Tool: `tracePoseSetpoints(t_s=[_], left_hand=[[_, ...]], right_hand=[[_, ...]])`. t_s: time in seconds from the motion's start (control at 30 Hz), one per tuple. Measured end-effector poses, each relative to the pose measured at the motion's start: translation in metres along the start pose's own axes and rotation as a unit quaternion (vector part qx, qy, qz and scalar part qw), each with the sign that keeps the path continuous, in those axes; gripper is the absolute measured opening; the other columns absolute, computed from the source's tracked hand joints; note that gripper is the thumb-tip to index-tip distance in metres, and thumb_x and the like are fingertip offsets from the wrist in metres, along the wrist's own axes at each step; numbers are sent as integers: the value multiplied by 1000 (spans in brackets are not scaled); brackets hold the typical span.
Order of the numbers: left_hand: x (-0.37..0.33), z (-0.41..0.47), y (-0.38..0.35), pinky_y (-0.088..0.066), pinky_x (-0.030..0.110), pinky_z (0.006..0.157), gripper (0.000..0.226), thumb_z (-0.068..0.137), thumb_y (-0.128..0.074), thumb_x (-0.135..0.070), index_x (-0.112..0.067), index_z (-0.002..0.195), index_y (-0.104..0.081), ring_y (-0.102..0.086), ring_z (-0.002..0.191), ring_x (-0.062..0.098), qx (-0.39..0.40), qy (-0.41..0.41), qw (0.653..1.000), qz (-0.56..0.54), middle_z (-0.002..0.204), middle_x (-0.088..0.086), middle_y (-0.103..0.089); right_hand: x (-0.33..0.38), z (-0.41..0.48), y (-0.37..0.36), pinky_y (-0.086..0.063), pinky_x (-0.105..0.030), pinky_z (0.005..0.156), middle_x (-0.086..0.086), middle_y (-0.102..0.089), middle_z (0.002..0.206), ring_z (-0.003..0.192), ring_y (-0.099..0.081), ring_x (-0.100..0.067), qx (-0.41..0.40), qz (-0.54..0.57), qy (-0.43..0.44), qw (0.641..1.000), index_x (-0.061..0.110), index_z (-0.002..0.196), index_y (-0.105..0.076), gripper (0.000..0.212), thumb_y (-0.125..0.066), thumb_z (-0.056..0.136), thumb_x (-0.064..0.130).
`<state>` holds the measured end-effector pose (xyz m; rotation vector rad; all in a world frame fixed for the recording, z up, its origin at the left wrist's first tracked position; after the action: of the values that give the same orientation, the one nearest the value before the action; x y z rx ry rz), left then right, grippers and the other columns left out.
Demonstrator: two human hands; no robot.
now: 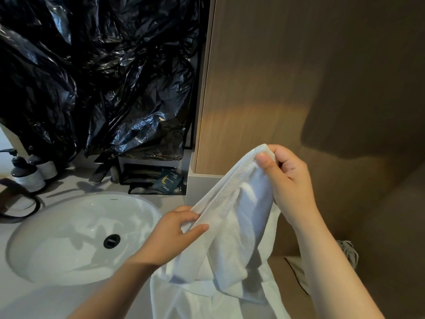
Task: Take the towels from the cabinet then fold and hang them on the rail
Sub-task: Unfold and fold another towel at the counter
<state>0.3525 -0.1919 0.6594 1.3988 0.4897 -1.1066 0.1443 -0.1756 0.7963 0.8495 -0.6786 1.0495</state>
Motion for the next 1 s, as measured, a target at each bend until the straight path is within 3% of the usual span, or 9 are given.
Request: tracePoseSetpoints(t_s=[0.23,0.37,0.47,0.53,0.63,0.77,0.83,0.9,1.0], left_hand=[[21,2,-1,-46,11,85,13,90,-66,-18,-21,98,-76,-60,96,-2,29,21,999,15,102,-11,-67],[35,2,-7,-47,33,79,25,93,-63,-27,-6,81,-69,-60,82,18,35,62,996,49,83,7,-63],[43,5,3,-47,32,67,36,92,-63,-35,-3,76,-66,-60,72,23,28,78,996,34,77,13,-62],[46,9,17,-46,27,60,35,87,-68,-39,-10,69,-69,-59,62,15,-8,88,996,28,69,9,-64],[44,16,43,-37,17,49,30,80,-73,-41,-21,59,-68,-50,50,5,-95,84,991,50,58,-3,-61],[32,25,70,-43,17,58,18,81,-76,-29,-25,64,-69,-58,63,2,-185,29,981,56,60,-14,-63],[23,30,84,-44,9,66,13,81,-76,-20,-29,73,-72,-62,74,-2,-220,-10,974,58,73,-19,-67],[16,34,100,-49,13,71,13,82,-76,-18,-30,79,-74,-64,84,0,-254,-34,966,45,85,-21,-69],[10,36,110,-51,15,69,17,81,-76,-20,-36,79,-73,-64,82,-2,-220,-48,974,36,86,-26,-70]], right_hand=[[5,18,23,-48,-10,67,13,-62,78,79,-60,-5,-96,-8,27,995,29,89,-64,14,-54,99,30],[16,28,23,-47,-10,65,11,-61,78,76,-58,-5,-105,-22,63,992,30,87,-63,16,-54,100,29],[15,29,28,-47,-16,66,6,-61,79,76,-57,-14,-120,-30,65,990,30,87,-63,16,-54,99,32],[11,29,34,-47,-21,67,1,-60,81,79,-57,-20,-135,-30,55,989,29,87,-63,17,-53,99,34],[8,30,42,-46,-13,64,10,-57,75,73,-55,-7,-158,-24,48,986,21,89,-64,19,-53,100,32],[6,33,53,-45,-10,62,17,-57,75,72,-55,-2,-182,-32,54,981,16,94,-63,22,-52,101,33],[4,32,58,-46,-13,62,17,-56,74,72,-55,-4,-198,-38,52,978,20,92,-62,21,-51,101,35],[-1,30,64,-46,-16,62,17,-57,75,74,-56,-5,-217,-44,45,974,25,92,-62,20,-51,101,38],[-11,25,67,-47,-12,62,19,-59,76,76,-58,-3,-232,-46,26,971,27,92,-62,19,-50,100,39]])
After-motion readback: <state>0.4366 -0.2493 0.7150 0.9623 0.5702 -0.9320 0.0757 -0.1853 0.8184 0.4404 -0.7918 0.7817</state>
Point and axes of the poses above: each hand's wrist, its own z-axis towards the middle knuckle, its own y-axis out of the back of the hand, x = y × z, the point moved 4 cm from there along z, towards the middle knuckle
